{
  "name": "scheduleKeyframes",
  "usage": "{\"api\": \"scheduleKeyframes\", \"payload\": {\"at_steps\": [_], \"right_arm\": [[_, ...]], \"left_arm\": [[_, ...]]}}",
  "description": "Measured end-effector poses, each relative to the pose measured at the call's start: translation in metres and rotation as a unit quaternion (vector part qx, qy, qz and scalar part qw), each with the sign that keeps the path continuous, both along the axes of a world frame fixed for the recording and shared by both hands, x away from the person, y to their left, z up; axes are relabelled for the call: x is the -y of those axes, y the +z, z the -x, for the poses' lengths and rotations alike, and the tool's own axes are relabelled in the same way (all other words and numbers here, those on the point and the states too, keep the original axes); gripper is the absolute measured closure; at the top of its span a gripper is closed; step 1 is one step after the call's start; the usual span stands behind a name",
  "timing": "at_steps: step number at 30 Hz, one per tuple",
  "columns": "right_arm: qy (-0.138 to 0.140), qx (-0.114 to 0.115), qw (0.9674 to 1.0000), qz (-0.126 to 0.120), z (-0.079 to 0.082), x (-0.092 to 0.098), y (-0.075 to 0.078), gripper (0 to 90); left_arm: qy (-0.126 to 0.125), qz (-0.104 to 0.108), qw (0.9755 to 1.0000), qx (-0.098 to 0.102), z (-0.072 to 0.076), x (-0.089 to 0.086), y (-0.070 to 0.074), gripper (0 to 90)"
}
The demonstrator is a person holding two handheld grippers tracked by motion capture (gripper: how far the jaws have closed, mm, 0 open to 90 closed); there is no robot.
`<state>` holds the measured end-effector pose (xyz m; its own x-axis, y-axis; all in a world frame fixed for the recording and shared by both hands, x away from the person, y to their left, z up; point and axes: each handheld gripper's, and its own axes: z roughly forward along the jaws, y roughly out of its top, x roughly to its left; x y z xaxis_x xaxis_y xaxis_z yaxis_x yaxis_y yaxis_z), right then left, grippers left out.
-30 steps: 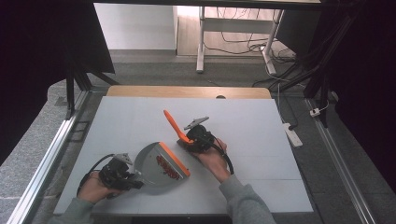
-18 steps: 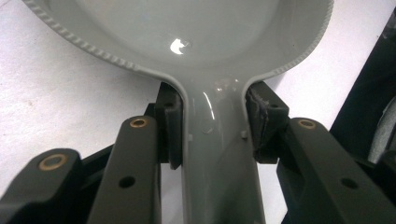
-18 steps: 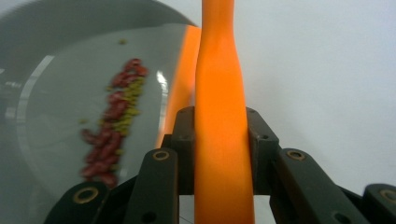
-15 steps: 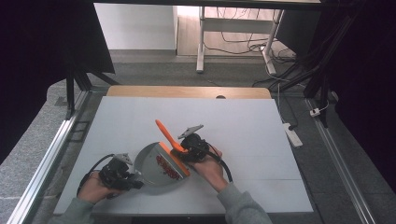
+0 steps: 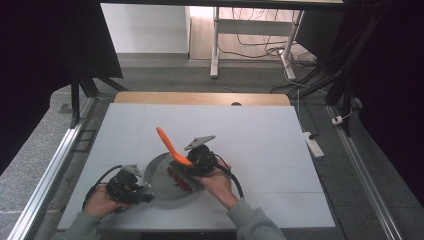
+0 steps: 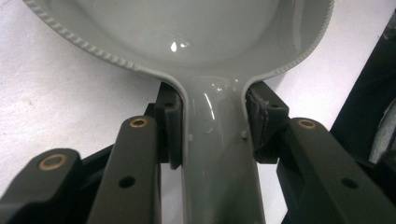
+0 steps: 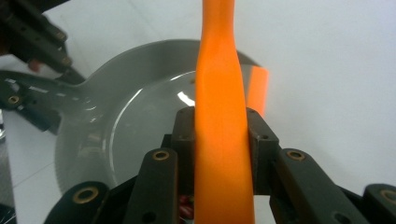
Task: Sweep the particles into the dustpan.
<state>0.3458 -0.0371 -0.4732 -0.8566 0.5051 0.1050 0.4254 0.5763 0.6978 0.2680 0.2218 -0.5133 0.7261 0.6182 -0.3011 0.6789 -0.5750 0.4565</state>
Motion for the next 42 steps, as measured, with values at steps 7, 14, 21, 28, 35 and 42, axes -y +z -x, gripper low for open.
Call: {"api": "scheduleKeyframes", "payload": {"at_steps": [7,14,21,28,35,42], "right_arm": [[-0.042,0.026,0.9987,0.014,-0.015,0.022,0.008,71.0],[-0.073,0.02,0.9971,0.004,-0.03,0.044,0.01,71.0],[-0.091,0.023,0.9956,0.001,-0.033,0.063,0.013,71.0],[-0.093,0.025,0.9954,0.001,-0.03,0.078,0.013,71.0],[-0.082,0.031,0.9961,-0.008,-0.024,0.091,0.014,71.0],[-0.057,0.049,0.9971,-0.008,-0.011,0.102,0.019,71.0]], "left_arm": [[0.0,0.001,1.0,0.0,0.0,0.0,0.0,61.7],[0.001,0.001,1.0,0.001,0.0,0.0,-0.001,61.6],[0.002,0.004,1.0,0.005,0.0,0.0,-0.001,61.7],[0.004,0.006,0.9999,0.009,0.0,0.001,-0.002,61.7],[0.015,0.01,0.9997,0.016,0.001,0.001,-0.001,61.7],[0.028,0.025,0.9989,0.026,0.001,0.0,0.002,61.7]]}}
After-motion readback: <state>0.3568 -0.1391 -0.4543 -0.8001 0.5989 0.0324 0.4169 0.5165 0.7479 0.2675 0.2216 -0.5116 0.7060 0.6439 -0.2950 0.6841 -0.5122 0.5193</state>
